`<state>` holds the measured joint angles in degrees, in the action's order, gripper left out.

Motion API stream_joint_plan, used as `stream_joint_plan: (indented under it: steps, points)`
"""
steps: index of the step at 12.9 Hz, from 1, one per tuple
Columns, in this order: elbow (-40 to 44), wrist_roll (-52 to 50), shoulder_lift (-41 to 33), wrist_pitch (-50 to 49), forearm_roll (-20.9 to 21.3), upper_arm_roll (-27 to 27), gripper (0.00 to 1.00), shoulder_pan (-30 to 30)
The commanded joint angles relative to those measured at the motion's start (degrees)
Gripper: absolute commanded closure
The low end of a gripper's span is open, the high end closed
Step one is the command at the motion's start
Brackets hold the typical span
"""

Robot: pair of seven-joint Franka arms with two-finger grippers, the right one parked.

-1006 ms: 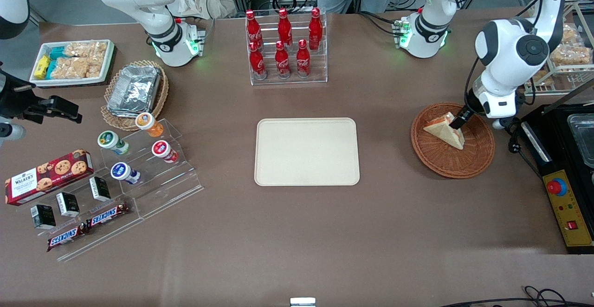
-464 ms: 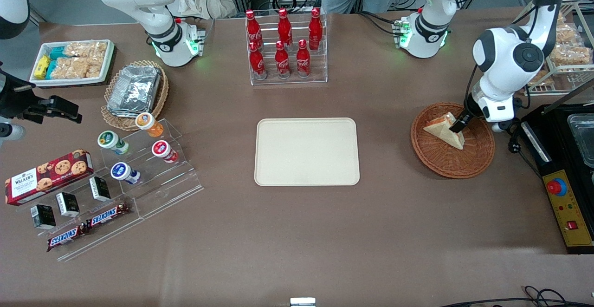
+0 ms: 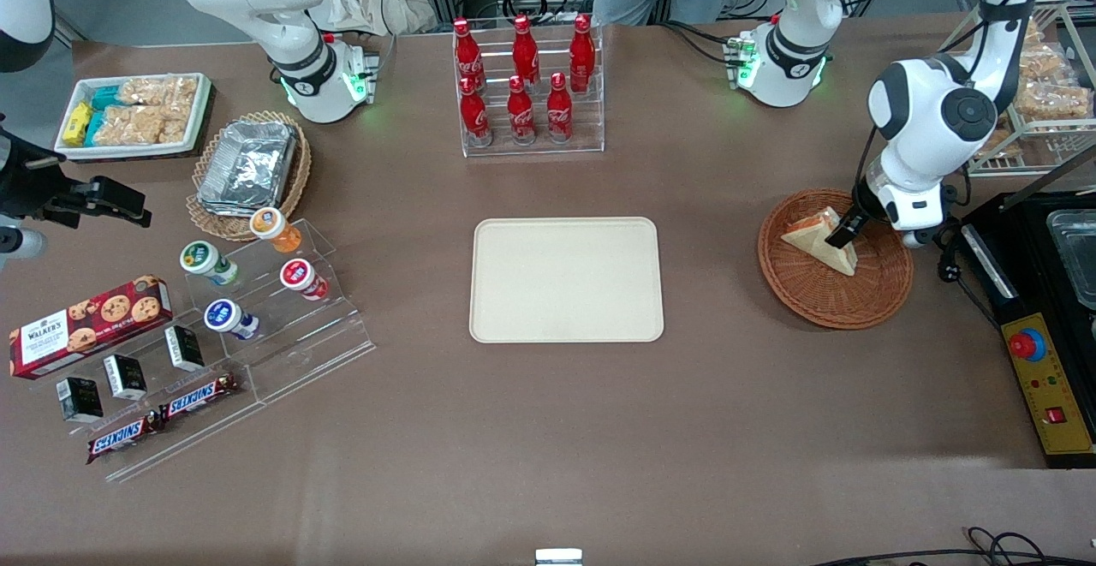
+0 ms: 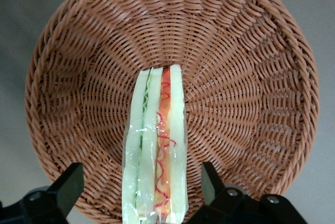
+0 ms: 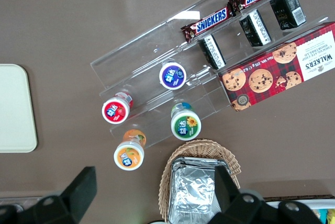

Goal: Place sandwich from basket to tray
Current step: 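Lower the left gripper around the sandwich and close on it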

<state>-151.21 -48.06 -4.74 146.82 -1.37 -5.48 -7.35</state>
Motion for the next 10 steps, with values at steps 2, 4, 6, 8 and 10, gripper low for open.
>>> stream_joint_plan:
  steps: [2, 4, 6, 8, 10]
  points:
    - [-1.89, -0.81, 2.19, 5.4, -0.21, -0.58, 0.0, -0.73]
    - [-2.07, -0.89, 3.24, 6.54, -0.21, -0.58, 0.0, -0.73]
    - [-2.15, -0.98, 4.3, 7.42, -0.21, -0.58, 0.0, -0.73]
    - [-2.07, -0.98, 5.44, 8.04, -0.21, -0.58, 0.0, -0.73]
    - [-2.07, -0.98, 6.32, 8.65, -0.21, -0.58, 0.0, -0.73]
